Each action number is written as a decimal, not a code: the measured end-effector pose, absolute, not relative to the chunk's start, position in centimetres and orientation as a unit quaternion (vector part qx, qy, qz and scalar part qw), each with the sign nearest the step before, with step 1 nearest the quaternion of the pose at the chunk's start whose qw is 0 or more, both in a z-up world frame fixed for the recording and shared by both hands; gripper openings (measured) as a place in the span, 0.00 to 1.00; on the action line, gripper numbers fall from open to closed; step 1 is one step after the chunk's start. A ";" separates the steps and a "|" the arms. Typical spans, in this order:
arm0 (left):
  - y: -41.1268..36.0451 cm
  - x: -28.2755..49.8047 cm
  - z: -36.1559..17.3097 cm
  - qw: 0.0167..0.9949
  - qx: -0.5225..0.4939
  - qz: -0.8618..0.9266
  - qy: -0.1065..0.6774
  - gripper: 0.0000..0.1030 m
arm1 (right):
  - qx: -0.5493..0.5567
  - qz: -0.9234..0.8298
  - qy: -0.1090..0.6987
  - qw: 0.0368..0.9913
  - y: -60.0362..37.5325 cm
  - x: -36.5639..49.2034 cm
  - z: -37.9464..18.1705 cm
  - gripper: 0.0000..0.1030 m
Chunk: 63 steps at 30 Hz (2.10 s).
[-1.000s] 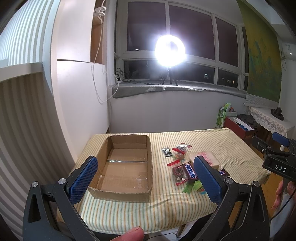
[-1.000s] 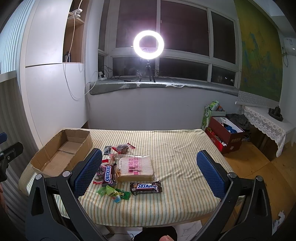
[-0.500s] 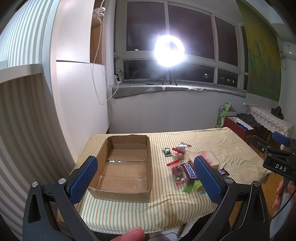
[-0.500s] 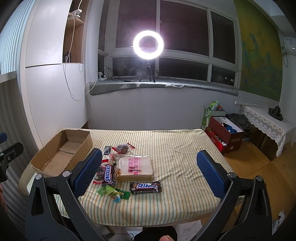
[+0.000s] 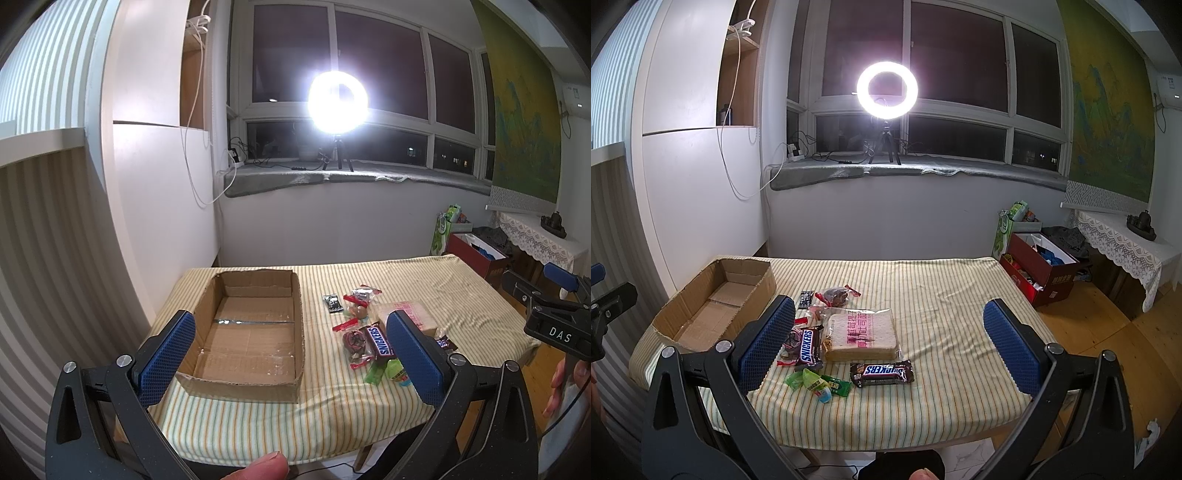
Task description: Organize snacks
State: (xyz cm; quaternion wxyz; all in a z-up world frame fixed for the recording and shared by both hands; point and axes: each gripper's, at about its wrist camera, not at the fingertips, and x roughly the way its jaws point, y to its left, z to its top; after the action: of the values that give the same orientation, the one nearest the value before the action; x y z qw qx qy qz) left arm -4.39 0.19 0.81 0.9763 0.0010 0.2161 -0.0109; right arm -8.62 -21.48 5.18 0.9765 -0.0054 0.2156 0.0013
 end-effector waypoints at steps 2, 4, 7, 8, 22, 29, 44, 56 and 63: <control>0.2 -4.4 0.8 0.976 0.001 -0.011 0.216 1.00 | -0.006 0.002 0.215 0.977 -21.5 -8.6 5.2 1.00; 0.2 -4.4 0.8 0.976 0.001 -0.011 0.216 1.00 | -0.006 0.002 0.214 0.977 -21.5 -8.5 5.2 1.00; 0.2 -4.4 0.9 0.977 0.001 -0.011 0.214 1.00 | -0.006 0.002 0.211 0.977 -21.4 -8.6 5.3 1.00; 0.3 -4.4 0.9 0.977 0.001 -0.011 0.213 1.00 | -0.006 0.003 0.210 0.978 -21.4 -8.6 5.3 1.00; -0.9 -3.8 0.7 0.975 0.010 -0.018 0.222 1.00 | 0.003 0.005 0.217 0.976 -22.8 -8.5 5.0 1.00; -2.2 -3.0 0.0 0.971 0.018 -0.023 0.236 1.00 | 0.009 0.006 0.234 0.972 -23.8 -7.5 3.2 1.00; -8.3 1.1 -8.6 0.927 0.001 -0.118 0.355 1.00 | -0.004 0.040 0.326 0.944 -26.7 -3.6 -6.7 1.00; -9.2 2.3 -13.8 0.897 -0.020 -0.171 0.406 1.00 | -0.051 0.156 0.360 0.918 -25.0 -2.1 -11.8 1.00; -10.3 4.4 -14.8 0.894 -0.020 -0.167 0.416 0.99 | -0.049 0.160 0.372 0.913 -26.4 1.1 -12.6 1.00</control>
State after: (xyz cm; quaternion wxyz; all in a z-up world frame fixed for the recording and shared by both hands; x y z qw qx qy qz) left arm 4.38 -10.28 -14.80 0.8938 -0.0205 0.4158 -0.1669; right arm 1.13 -26.38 -12.61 0.9128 -0.0494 0.3722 0.1605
